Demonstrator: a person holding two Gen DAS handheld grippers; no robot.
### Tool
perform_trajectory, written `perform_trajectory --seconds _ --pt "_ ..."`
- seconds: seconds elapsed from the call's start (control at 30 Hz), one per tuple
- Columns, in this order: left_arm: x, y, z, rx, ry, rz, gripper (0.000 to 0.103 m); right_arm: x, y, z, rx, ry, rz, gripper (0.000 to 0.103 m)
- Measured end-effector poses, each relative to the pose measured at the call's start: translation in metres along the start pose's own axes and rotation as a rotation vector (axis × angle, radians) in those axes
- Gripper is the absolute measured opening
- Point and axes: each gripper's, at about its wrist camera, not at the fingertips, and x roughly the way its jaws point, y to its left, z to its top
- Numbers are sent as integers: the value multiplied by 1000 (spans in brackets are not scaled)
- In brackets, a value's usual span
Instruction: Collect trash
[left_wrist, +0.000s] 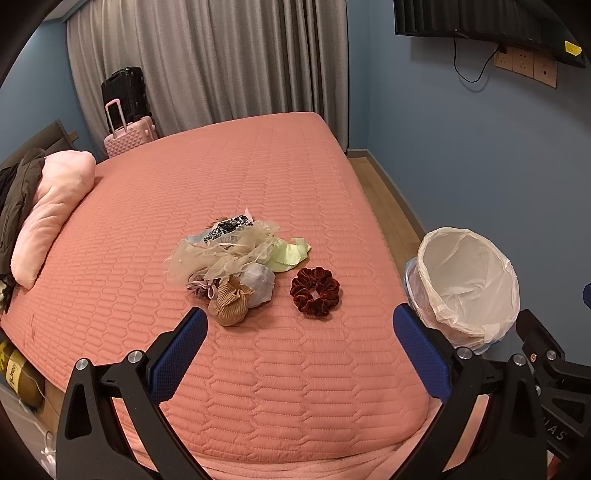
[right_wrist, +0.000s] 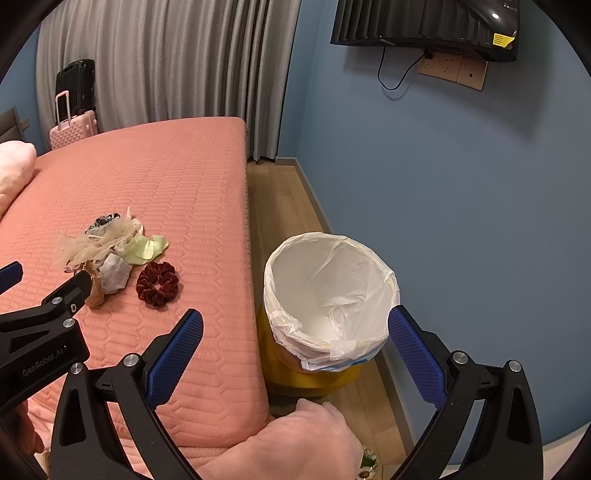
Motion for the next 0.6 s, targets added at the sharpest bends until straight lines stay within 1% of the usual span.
perform_trajectory --seconds 0.6 --pt "-2 0 0 -1 -6 -3 96 -1 -2 2 0 -3 -9 97"
